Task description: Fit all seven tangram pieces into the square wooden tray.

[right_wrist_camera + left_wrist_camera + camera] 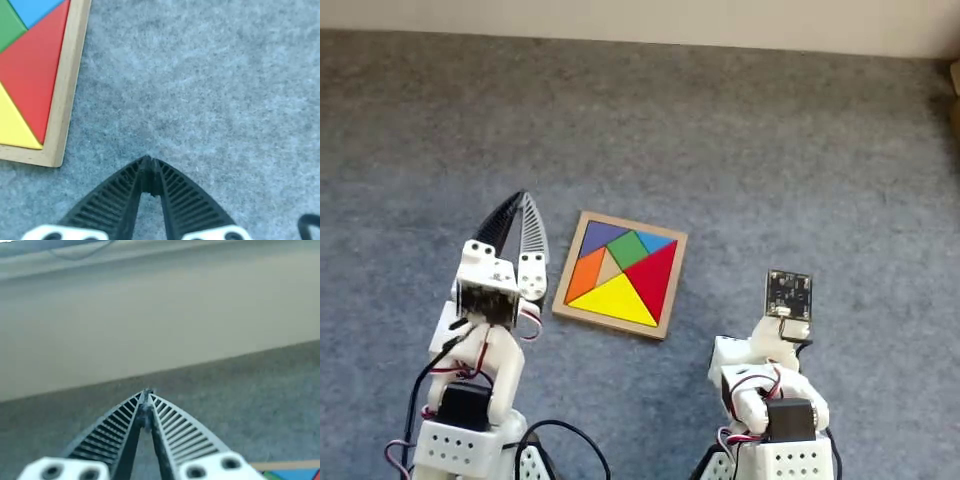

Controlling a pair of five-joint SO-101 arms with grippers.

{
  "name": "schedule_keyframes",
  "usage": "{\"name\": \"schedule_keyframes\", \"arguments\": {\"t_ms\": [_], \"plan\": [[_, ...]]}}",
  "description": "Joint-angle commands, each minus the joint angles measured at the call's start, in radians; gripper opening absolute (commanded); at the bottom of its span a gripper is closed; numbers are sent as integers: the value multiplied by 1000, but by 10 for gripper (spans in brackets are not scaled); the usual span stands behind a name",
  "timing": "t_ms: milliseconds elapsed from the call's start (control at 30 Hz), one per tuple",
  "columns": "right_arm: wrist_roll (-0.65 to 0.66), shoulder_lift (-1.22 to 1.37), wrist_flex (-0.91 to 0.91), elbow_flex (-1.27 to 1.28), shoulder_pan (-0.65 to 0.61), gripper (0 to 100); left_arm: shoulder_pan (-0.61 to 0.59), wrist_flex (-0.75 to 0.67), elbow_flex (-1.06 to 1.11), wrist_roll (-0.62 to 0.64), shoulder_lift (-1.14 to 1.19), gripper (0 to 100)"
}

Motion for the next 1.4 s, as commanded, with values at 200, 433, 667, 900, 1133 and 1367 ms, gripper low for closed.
{"name": "schedule_keyframes", "arguments": {"t_ms": [200, 433, 667, 900, 1133, 1367], "plan": [[-9, -19, 5, 147, -7, 6, -183, 499, 19, 8, -45, 7], [-9, -13, 1, 147, -4, 6, -182, 738, 19, 6, -45, 7], [-14, -13, 1, 147, -4, 6, -185, 942, 19, 6, -45, 7], [-9, -13, 1, 147, -4, 6, -188, 1069, 19, 5, -45, 7], [-9, -13, 1, 147, -4, 6, -186, 1069, 19, 5, -45, 7], [-9, -13, 1, 147, -4, 6, -185, 1069, 19, 5, -45, 7]]}}
